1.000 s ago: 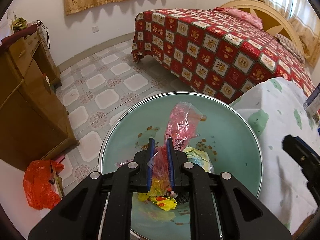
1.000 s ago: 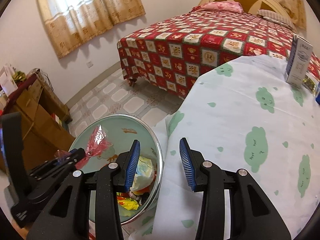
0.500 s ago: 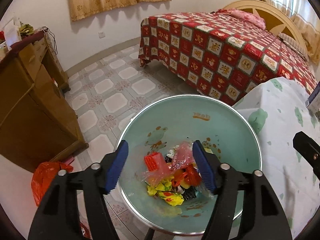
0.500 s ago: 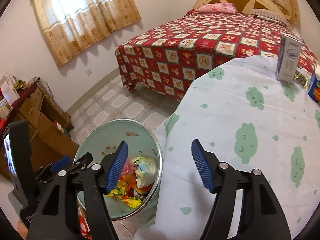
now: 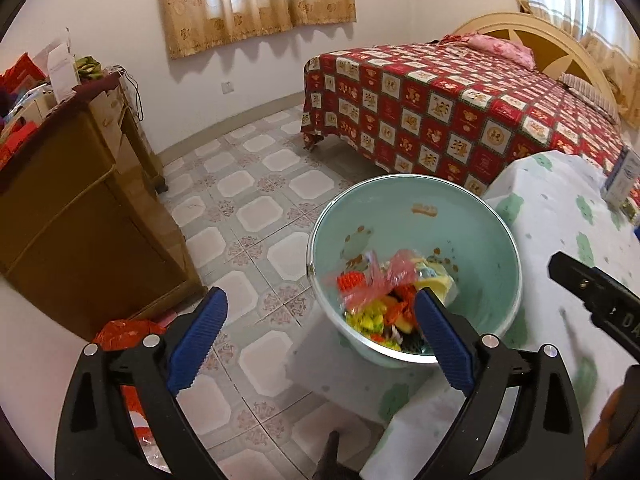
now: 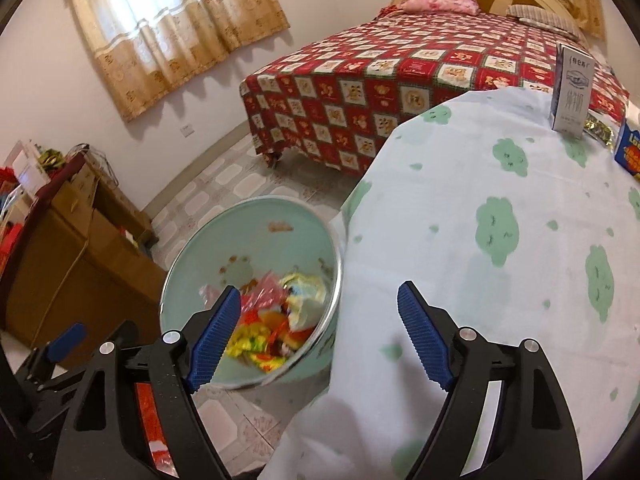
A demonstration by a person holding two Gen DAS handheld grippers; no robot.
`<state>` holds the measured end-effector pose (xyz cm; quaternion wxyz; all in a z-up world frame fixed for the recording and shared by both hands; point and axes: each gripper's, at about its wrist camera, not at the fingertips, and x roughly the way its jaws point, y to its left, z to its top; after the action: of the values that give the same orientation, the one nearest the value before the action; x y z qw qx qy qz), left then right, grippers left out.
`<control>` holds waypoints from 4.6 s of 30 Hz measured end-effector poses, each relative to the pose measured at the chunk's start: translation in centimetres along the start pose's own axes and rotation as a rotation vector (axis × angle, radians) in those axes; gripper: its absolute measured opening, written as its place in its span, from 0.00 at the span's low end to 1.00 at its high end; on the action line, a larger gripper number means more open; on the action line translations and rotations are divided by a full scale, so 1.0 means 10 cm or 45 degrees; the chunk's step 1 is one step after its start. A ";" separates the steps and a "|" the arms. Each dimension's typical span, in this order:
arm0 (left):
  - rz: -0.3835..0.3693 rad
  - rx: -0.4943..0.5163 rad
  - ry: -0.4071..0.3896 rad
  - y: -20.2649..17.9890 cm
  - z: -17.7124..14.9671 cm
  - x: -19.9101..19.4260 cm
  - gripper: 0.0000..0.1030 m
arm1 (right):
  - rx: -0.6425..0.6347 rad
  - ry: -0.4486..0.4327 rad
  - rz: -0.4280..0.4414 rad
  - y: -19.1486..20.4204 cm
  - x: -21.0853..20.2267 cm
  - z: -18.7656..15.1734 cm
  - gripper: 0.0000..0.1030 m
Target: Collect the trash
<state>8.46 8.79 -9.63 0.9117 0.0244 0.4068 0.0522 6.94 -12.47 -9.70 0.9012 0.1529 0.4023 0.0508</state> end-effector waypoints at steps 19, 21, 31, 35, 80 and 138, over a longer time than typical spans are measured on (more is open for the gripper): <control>-0.068 0.068 -0.239 0.16 -0.20 -1.21 0.94 | -0.098 -0.238 -0.064 0.25 -1.22 -0.40 0.86; -0.095 0.066 -0.288 0.17 -0.20 -1.36 0.94 | -0.114 -0.297 -0.083 0.29 -1.39 -0.41 0.87; -0.171 0.078 -0.433 0.12 -0.21 -1.74 0.94 | -0.124 -0.620 -0.137 0.35 -2.02 -0.42 0.90; -0.162 0.083 -0.442 0.10 -0.21 -1.75 0.94 | -0.126 -0.643 -0.121 0.36 -2.04 -0.41 0.90; -0.179 0.078 -0.446 0.07 -0.21 -1.82 0.94 | -0.094 -0.616 -0.110 0.40 -2.03 -0.47 0.90; -0.169 0.068 -0.456 -0.02 -0.18 -1.80 0.94 | -0.028 -0.627 -0.131 0.19 -2.08 -0.50 0.90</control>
<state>-4.84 6.53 2.48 0.9700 0.0306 0.2400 -0.0239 -10.67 -14.02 2.55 0.9750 0.1302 0.1774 -0.0295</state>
